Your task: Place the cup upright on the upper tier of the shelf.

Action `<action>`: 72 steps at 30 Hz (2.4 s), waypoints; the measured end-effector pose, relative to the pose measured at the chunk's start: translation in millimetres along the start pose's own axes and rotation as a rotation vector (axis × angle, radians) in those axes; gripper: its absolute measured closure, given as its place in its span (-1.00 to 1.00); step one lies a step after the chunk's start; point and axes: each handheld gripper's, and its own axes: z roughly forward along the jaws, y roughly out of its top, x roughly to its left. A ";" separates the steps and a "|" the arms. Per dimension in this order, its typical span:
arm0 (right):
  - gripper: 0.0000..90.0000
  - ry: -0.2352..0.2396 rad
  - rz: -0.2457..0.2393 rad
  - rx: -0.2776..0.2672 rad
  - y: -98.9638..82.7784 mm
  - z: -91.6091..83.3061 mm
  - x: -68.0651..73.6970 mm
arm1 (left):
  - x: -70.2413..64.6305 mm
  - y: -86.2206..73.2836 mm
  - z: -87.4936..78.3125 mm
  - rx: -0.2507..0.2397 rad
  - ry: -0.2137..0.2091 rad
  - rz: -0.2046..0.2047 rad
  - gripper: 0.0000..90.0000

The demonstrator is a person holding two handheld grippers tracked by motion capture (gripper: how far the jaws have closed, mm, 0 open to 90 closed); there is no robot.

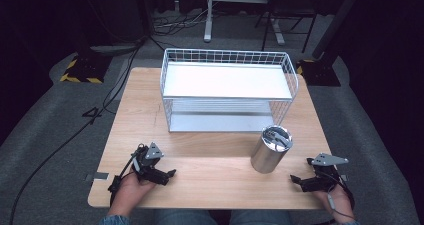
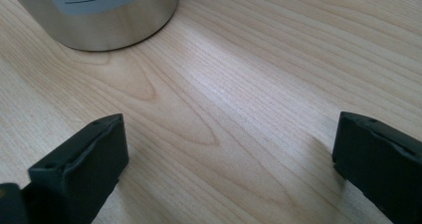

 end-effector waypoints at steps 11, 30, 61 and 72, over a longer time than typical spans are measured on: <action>-0.96 -0.001 0.005 -0.002 -0.4 -0.4 0.5 | 0.2 0.2 0.0 0.000 0.004 0.001 -0.99; -0.92 0.007 0.007 -0.009 5.6 -6.9 1.7 | 0.2 0.2 0.0 0.000 0.004 0.001 -1.00; -1.00 0.147 -0.017 -0.233 61.1 -33.2 40.5 | 0.2 0.2 0.0 0.000 0.004 0.001 -1.00; -1.00 0.165 -0.013 -0.264 77.2 -17.6 48.7 | 0.3 0.2 0.0 0.000 0.004 0.001 -1.00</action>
